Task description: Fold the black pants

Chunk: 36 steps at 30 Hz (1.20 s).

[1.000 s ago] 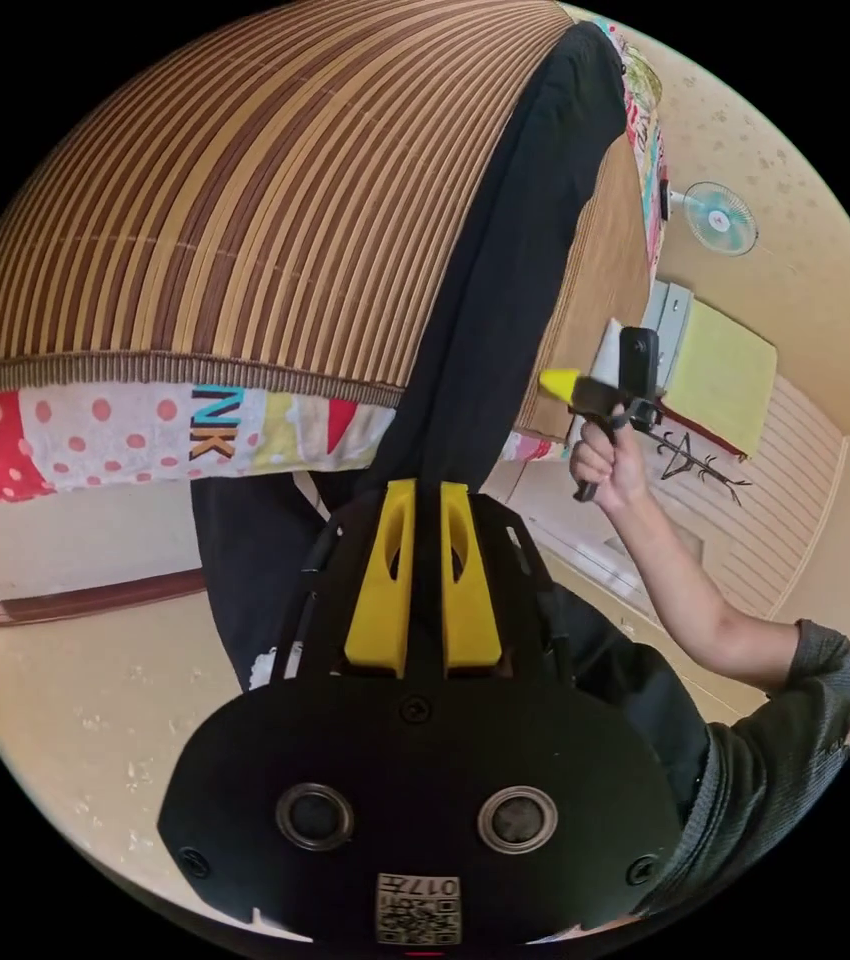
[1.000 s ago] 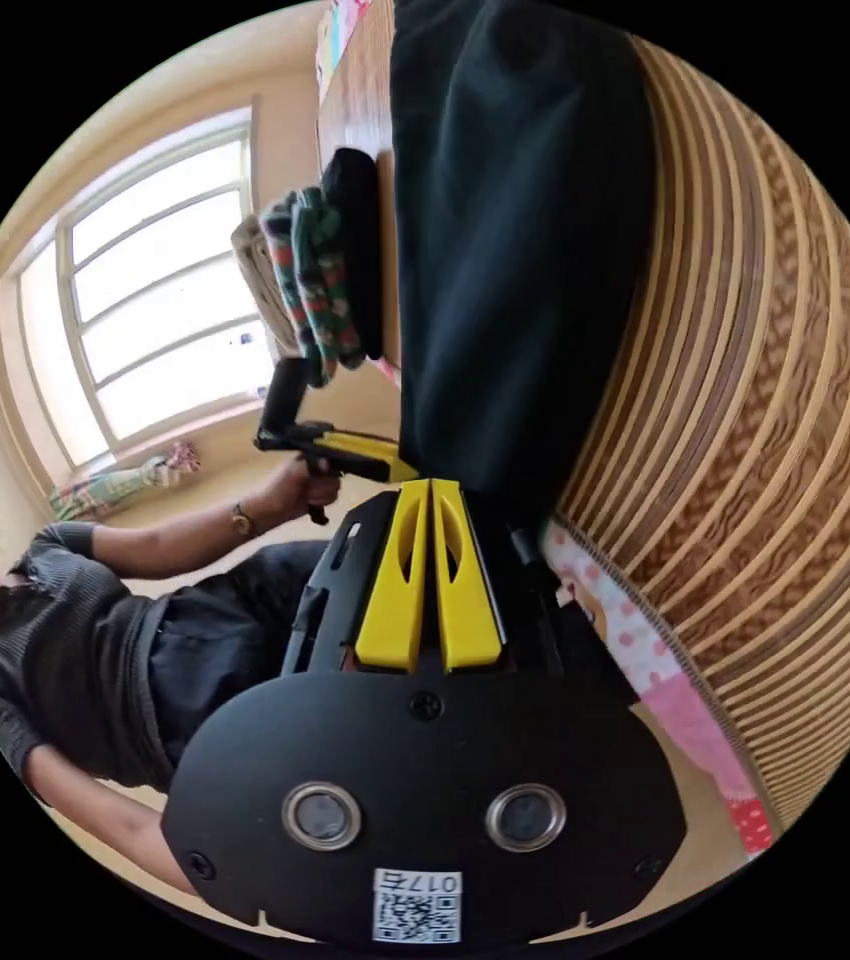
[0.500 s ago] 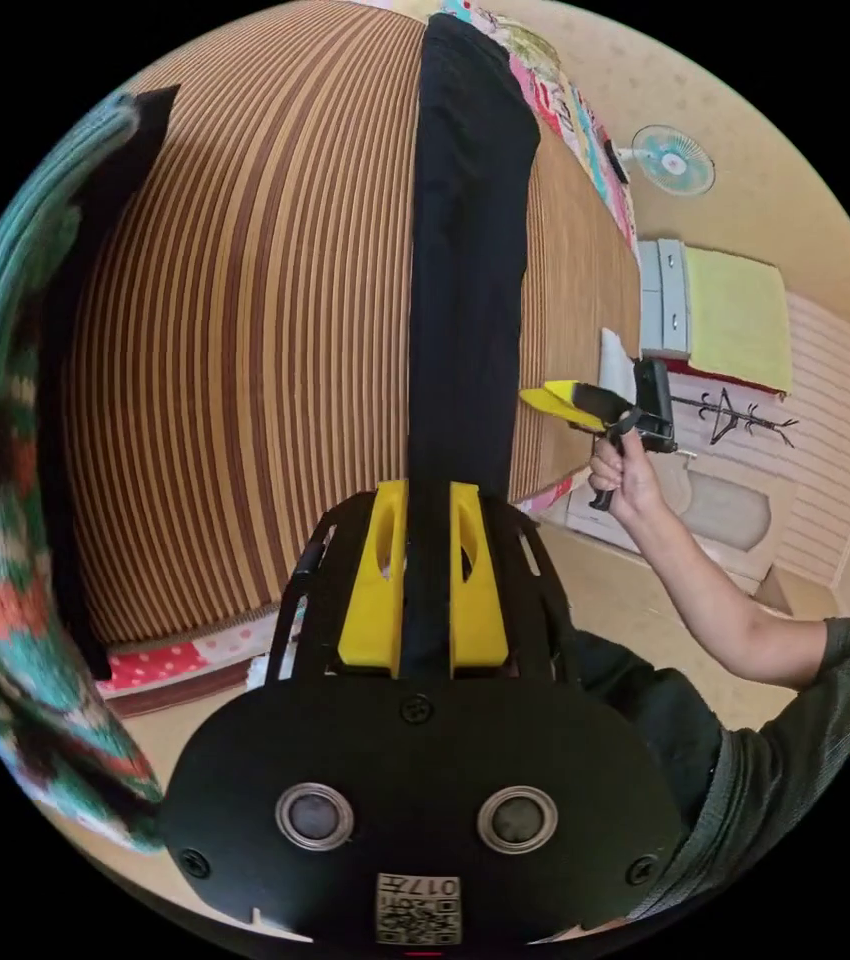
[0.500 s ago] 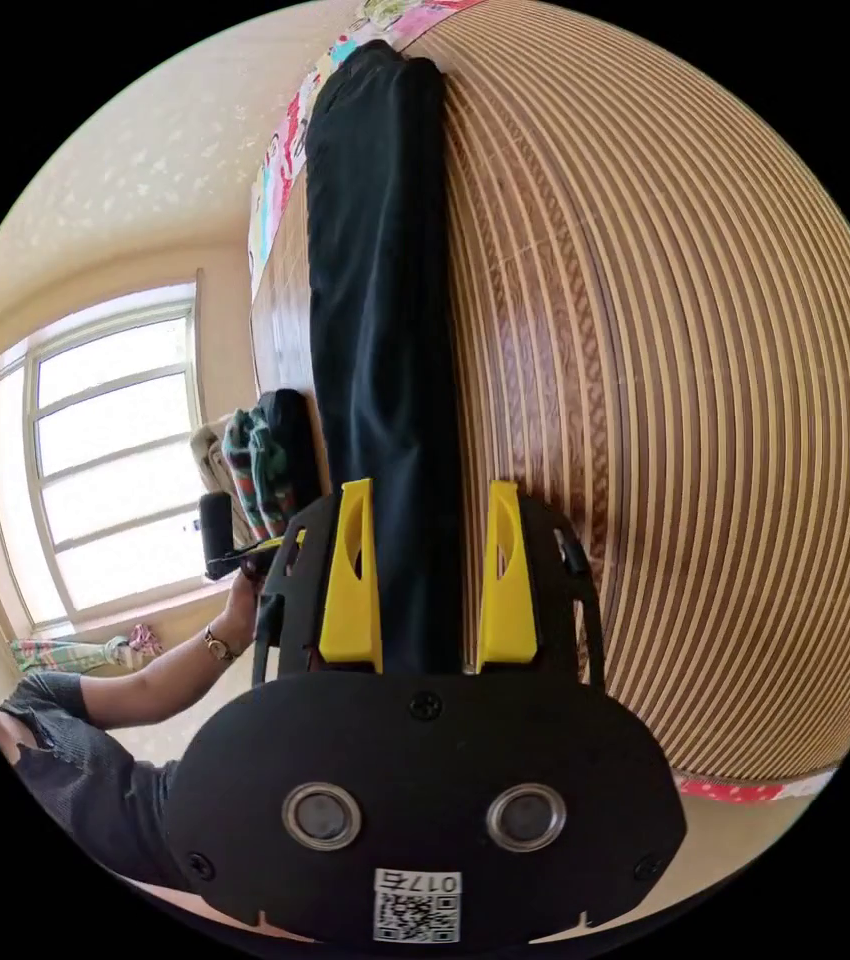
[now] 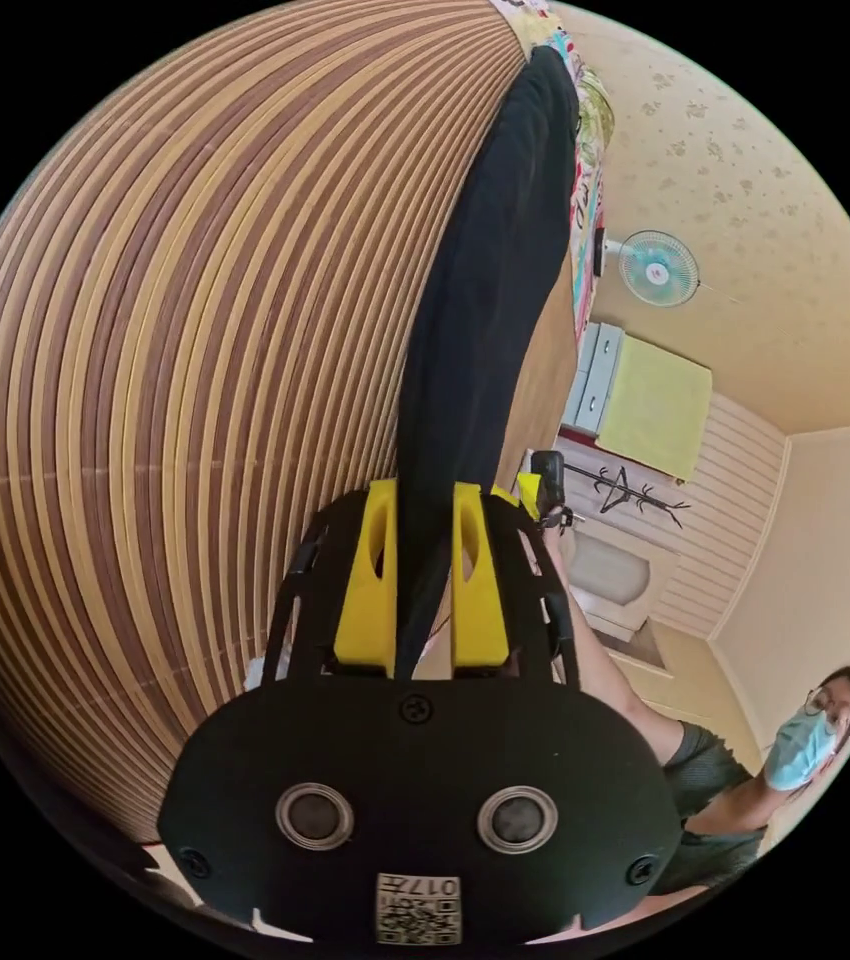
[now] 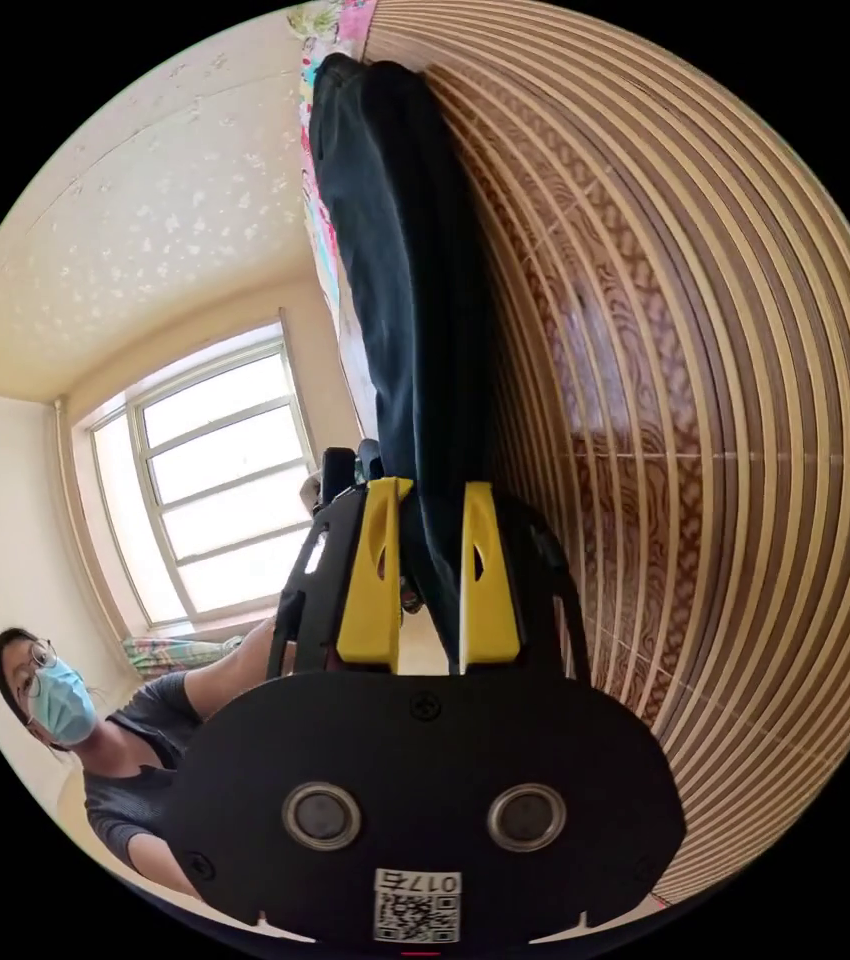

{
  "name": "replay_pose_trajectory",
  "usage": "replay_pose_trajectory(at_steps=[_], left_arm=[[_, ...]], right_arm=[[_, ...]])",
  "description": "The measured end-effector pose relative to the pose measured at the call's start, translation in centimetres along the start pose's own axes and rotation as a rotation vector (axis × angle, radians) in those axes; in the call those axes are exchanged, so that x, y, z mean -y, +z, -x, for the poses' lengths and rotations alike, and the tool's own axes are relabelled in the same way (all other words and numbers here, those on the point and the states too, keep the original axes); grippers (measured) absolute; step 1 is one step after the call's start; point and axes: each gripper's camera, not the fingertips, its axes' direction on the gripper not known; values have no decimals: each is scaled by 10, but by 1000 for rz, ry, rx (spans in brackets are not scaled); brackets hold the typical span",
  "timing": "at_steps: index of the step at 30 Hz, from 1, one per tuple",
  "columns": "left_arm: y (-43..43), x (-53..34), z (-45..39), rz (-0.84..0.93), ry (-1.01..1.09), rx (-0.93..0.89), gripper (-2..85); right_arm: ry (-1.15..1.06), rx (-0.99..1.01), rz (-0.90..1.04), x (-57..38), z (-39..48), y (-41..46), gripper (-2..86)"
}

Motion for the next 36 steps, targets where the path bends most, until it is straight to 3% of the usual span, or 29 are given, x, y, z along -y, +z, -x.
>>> replay_pose_trajectory(at_steps=[7, 14, 18, 25, 31, 36], left_arm=[[-32, -99, -70, -26, 323, -219, 50], [-59, -255, -190, -20, 642, -236, 64], [-78, -363, -274, -89, 841, -119, 51], [-100, -472, -396, -142, 1164, -245, 51], [-89, -465, -434, -300, 1093, -117, 53], [-47, -378, -409, -321, 936, 64, 51]], right_arm=[[-276, 170, -41, -86, 70, -37, 26], [-521, 257, -38, -226, 191, -63, 15], [-678, 233, -32, -298, 271, -78, 14], [-958, 246, -45, -359, 383, -106, 14], [-897, 17, -134, -315, 402, -115, 12], [-678, -132, -156, -197, 325, -102, 14]])
